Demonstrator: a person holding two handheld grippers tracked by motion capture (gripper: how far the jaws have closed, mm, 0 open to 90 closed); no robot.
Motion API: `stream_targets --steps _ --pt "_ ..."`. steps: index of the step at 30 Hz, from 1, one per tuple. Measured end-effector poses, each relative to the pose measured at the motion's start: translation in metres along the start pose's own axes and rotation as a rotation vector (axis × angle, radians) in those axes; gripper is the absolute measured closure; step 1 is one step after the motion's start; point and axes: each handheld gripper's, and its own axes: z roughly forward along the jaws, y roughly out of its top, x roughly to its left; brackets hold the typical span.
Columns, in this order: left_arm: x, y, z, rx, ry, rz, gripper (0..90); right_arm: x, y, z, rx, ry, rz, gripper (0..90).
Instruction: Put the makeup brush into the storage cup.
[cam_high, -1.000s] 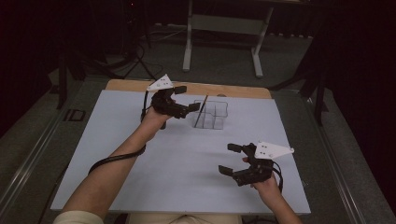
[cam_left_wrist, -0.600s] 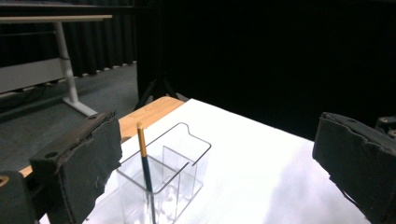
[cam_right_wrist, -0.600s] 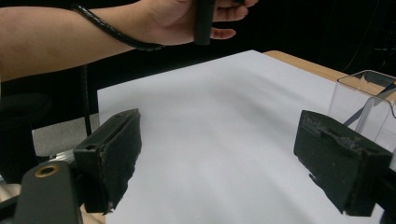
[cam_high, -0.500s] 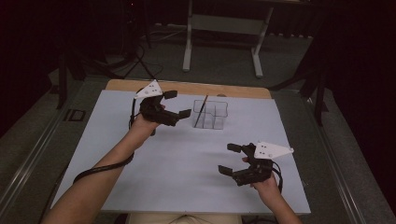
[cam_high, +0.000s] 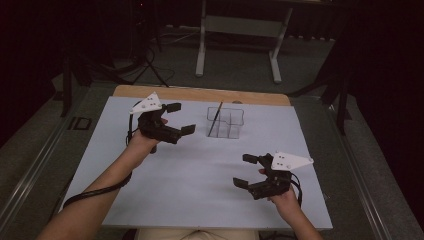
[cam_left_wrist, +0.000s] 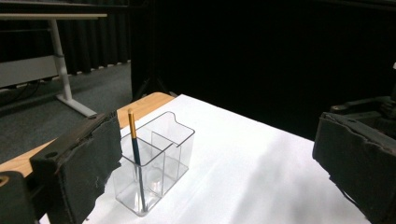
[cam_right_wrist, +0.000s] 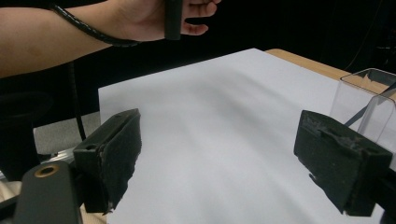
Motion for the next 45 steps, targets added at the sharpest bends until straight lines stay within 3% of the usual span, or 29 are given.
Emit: stream_targets --steps 3,7,12,21,31,41,45 --pt "-0.002 0.0 -0.006 0.0 0.012 0.023 2.4 0.0 0.0 0.0 -0.001 -0.002 0.002 15.1" --pt "-0.005 -0.002 -0.014 -0.012 0.006 0.013 2.4 -0.001 0.0 -0.001 0.0 -0.007 0.0 15.1" --pt "-0.011 -0.007 -0.021 0.015 -0.007 0.043 2.4 -0.002 0.0 -0.002 -0.002 -0.006 0.002 15.0" --pt "-0.019 -0.018 -0.039 0.02 -0.013 0.044 2.5 -0.002 0.0 -0.002 -0.003 -0.008 -0.001 15.0" --pt "-0.028 -0.043 -0.057 0.018 -0.009 0.012 2.4 -0.001 0.0 -0.001 -0.002 -0.015 -0.008 15.0" --pt "-0.039 -0.064 -0.061 0.049 -0.017 0.016 2.5 -0.001 0.0 -0.001 0.001 -0.021 -0.011 15.0" --pt "-0.043 -0.072 -0.062 0.041 -0.036 -0.006 2.5 0.0 0.0 -0.001 0.004 -0.021 -0.012 15.0"
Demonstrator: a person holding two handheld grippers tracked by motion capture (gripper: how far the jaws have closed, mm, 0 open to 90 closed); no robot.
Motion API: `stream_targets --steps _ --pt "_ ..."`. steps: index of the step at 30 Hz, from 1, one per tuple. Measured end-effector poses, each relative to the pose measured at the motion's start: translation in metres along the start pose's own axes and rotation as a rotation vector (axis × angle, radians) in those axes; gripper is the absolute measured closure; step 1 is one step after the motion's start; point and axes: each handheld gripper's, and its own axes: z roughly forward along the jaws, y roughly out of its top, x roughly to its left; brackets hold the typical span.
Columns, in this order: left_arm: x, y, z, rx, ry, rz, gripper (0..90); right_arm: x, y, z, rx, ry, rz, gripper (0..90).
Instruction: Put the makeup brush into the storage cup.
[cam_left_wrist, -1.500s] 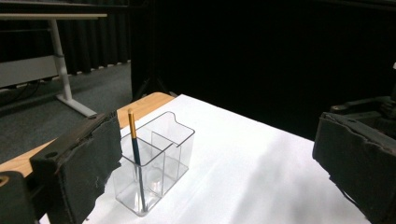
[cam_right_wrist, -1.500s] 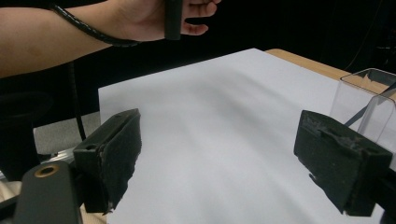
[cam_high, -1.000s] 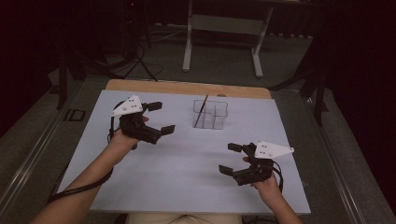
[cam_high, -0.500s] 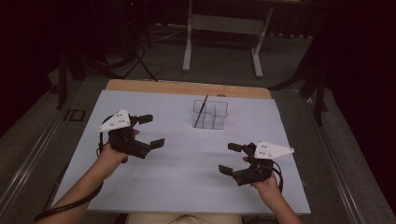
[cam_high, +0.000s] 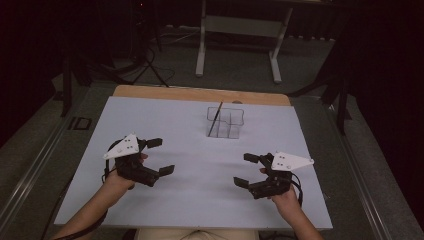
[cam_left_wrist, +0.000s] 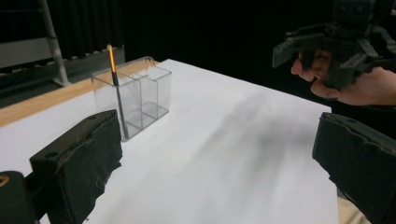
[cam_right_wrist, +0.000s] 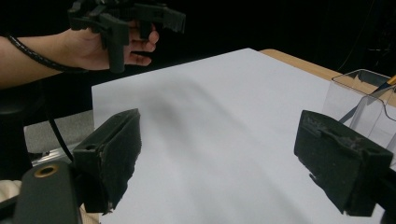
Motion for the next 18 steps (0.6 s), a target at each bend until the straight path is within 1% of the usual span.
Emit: stream_targets --steps 3,5,9,14,15,16,18 --pt "-0.001 -0.003 -0.001 -0.01 -0.01 -0.008 2.5 0.0 0.0 0.0 0.0 -0.001 0.0 15.0" --pt "-0.003 -0.006 -0.002 -0.008 -0.001 0.003 2.5 0.0 0.0 -0.001 -0.001 -0.002 0.0 15.0" --pt "-0.006 -0.012 -0.005 -0.01 0.0 -0.005 2.5 0.0 0.0 -0.001 0.0 -0.002 0.0 15.0" --pt "-0.009 -0.02 -0.008 -0.015 -0.01 -0.017 2.5 0.0 -0.001 0.0 0.002 0.0 0.0 15.0" --pt "-0.01 -0.021 -0.009 -0.014 -0.017 -0.018 2.5 0.0 -0.001 0.0 0.002 0.0 0.0 15.0" --pt "-0.011 -0.023 -0.009 -0.018 -0.017 -0.015 2.5 0.0 -0.001 0.0 0.003 -0.001 -0.002 15.0" --pt "-0.013 -0.026 -0.01 -0.009 -0.009 -0.003 2.5 0.0 -0.001 0.0 0.004 -0.001 -0.003 15.0"
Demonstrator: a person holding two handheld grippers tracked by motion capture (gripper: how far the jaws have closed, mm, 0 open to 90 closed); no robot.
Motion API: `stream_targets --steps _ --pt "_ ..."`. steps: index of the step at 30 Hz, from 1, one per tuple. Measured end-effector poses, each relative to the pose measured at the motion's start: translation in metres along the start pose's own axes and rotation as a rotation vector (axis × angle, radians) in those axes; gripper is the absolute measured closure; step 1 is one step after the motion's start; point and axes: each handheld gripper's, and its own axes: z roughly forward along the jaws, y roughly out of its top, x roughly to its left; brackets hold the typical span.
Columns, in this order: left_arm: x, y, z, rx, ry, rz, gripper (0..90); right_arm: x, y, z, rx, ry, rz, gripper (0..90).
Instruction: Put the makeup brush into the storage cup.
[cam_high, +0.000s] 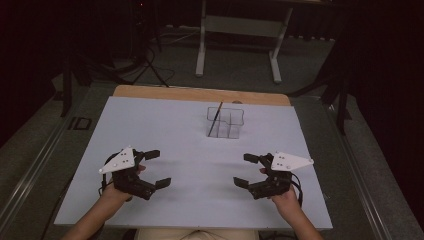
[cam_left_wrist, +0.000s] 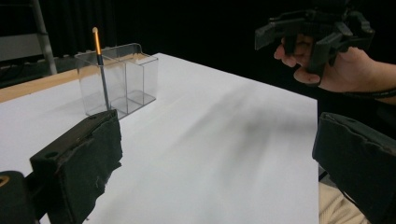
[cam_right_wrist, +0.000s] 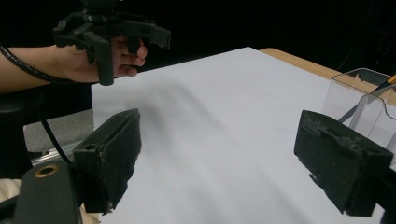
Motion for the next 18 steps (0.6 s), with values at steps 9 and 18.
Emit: stream_targets --steps 9,18 --pt "-0.004 -0.013 -0.005 0.013 0.028 0.019 2.5 0.0 -0.001 0.0 0.001 -0.002 0.001 15.0" --pt "-0.003 -0.023 -0.003 0.009 0.03 0.008 2.5 0.0 -0.003 0.001 0.014 -0.007 -0.006 15.0"
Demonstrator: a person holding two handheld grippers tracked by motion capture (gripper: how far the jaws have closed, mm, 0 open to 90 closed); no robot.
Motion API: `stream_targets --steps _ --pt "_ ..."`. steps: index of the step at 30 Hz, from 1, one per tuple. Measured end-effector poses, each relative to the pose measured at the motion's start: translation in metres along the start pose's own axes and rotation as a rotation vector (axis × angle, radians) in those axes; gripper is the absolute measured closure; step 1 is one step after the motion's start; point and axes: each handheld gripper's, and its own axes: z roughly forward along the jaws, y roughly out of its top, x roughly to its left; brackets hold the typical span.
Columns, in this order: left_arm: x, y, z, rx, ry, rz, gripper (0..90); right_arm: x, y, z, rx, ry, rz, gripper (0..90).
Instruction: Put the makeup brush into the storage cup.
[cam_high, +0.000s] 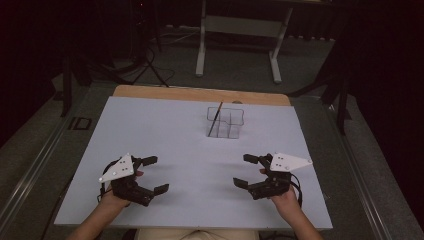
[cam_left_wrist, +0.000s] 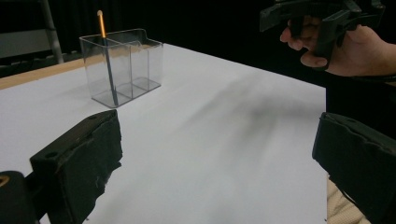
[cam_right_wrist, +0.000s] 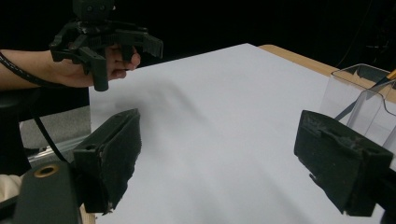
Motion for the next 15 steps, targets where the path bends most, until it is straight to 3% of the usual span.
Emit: stream_targets --steps 15 --pt "0.0006 -0.0073 0.0025 0.021 0.028 0.03 2.5 -0.0033 -0.0064 0.0004 0.013 -0.002 0.007 15.0"
